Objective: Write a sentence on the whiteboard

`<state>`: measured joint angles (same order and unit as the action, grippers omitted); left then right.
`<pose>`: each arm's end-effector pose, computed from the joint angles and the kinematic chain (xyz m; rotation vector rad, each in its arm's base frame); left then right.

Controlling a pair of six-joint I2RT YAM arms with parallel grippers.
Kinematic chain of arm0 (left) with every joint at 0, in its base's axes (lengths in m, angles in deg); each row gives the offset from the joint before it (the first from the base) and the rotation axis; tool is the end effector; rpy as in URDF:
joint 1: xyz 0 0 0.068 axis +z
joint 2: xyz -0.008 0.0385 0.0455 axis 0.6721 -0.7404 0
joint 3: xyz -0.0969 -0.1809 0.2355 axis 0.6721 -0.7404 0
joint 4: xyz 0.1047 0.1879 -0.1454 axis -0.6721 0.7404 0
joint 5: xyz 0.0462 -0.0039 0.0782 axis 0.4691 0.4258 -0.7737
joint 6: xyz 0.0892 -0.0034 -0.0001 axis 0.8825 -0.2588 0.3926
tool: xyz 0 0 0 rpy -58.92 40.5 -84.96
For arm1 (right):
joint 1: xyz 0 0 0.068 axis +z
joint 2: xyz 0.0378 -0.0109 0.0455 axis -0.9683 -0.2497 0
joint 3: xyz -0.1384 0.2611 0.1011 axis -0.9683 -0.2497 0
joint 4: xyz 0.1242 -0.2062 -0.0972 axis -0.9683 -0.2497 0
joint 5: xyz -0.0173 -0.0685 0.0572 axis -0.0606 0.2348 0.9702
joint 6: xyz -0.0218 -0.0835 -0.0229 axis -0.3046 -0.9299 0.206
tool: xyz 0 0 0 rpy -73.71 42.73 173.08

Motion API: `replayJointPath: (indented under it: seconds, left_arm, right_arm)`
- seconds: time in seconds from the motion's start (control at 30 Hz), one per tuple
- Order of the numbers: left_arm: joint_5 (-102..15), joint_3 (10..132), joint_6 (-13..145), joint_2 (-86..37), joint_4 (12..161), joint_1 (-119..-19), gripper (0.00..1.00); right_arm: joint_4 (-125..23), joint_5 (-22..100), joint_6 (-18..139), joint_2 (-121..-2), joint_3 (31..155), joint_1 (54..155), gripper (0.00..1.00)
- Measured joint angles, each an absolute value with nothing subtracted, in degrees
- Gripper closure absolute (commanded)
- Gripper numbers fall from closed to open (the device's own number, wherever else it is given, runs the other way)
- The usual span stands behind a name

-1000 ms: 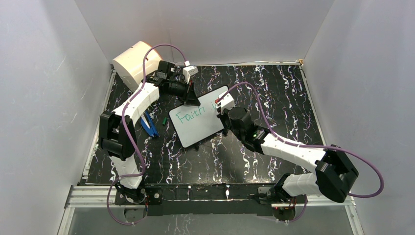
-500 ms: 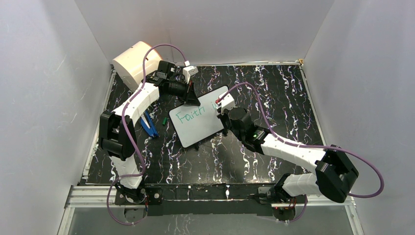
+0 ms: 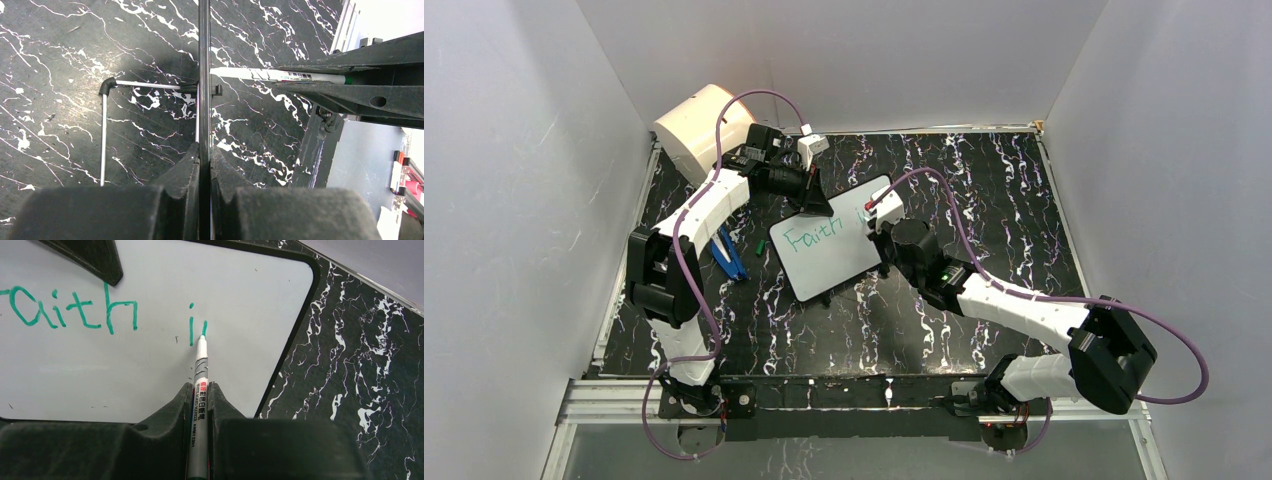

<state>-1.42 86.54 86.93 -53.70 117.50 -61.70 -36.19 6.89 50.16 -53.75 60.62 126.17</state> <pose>0.3879 -0.2022 0.3083 0.9607 2.0411 -1.1172 0.2246 0.2209 0.2975 -0.5449 1.7324 0.1844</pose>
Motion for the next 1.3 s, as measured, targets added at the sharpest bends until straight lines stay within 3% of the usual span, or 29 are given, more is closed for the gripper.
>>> replayJointPath:
  seconds: [1.3]
  left_arm:
    - [-1.3, 86.5, 86.9, -53.7, 117.5, -61.7, 1.00]
  right_arm:
    - [-33.3, 6.0, 50.2, -53.9, 60.6, 124.3, 1.00]
